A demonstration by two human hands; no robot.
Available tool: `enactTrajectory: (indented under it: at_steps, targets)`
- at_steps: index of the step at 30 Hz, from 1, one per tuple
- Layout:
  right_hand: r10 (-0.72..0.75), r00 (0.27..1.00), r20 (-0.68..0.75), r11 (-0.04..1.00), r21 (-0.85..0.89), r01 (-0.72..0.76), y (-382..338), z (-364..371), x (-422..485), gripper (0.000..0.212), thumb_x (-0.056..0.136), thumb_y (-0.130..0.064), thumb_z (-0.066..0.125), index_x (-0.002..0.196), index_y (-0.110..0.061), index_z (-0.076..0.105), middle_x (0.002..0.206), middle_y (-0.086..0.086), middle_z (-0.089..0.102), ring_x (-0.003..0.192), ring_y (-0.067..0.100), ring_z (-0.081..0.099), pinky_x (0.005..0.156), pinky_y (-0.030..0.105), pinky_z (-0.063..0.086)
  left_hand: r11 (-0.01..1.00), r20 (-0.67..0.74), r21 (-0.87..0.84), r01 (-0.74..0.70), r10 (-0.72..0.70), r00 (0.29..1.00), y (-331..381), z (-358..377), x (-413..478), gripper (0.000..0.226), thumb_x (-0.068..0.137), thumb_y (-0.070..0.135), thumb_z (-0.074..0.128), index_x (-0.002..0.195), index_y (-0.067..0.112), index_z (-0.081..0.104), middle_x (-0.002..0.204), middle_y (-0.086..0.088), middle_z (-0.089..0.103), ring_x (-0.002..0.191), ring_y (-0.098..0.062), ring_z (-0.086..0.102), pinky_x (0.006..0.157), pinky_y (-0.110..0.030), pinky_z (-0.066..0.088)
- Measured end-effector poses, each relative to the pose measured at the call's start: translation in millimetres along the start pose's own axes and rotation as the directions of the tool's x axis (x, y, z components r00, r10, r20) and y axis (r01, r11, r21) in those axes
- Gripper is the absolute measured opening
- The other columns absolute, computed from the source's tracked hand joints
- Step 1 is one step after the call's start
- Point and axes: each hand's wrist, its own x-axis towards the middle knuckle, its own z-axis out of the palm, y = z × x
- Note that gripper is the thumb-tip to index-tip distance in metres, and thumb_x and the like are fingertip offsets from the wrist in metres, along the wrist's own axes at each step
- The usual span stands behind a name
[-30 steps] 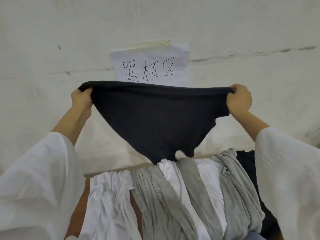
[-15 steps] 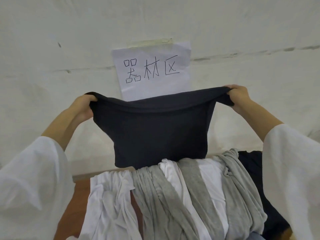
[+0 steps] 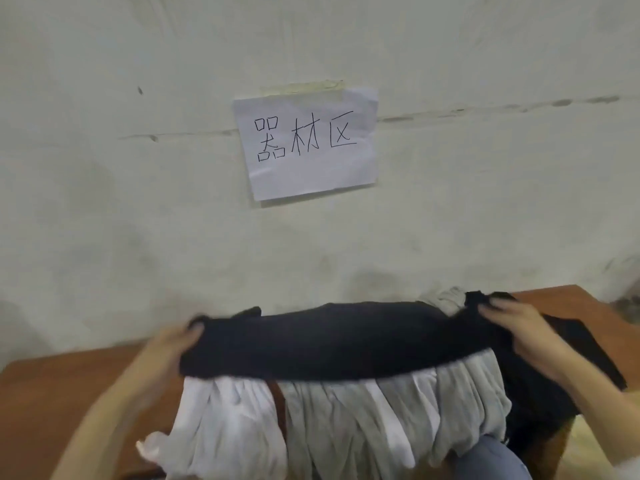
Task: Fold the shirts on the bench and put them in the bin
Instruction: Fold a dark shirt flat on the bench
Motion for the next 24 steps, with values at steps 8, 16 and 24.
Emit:
enactTrajectory:
  at_steps: [8,16,24]
  targets:
    - [0.15,0.98,0.133,0.739,-0.674,-0.021,126.7,-23.2,-40.6,0.046,0.087,-0.004,0.064,0.053,-0.035,0.068,0.059,0.0,0.066,0.055,0.007,0.059,0.056,0.019,0.043,0.91,0.075,0.384,0.156,-0.199,0.977,-127.8,1.7,-54.4,0.044,0.091,-0.017,0.042,0.08,0.016,0.069,0.083,-0.001,0.068,0.095,-0.03,0.058,0.08,-0.026,0.049]
    - [0.283,0.936,0.208,0.782,-0.615,-0.1,20.9,-17.9,40.7,0.013,0.085,-0.018,0.069,0.095,-0.013,0.075,0.089,0.002,0.075,0.078,0.014,0.07,0.069,0.024,0.051,0.98,0.021,0.141,0.138,-0.142,0.99,-36.8,-14.4,-2.8,0.032,0.095,0.023,0.05,0.103,-0.004,0.066,0.098,-0.021,0.071,0.085,-0.033,0.069,0.068,-0.035,0.057]
    - [0.37,0.924,-0.096,0.928,0.089,-0.363,86.9,20.6,93.4,0.063,0.096,-0.056,0.039,0.142,-0.012,0.038,0.126,0.017,0.057,0.117,0.033,0.054,0.1,0.04,0.041,0.933,-0.159,-0.141,0.332,-0.353,0.922,-85.1,11.0,71.5,0.059,0.099,0.041,0.039,0.141,0.0,0.034,0.132,-0.023,0.05,0.118,-0.039,0.051,0.097,-0.047,0.041]
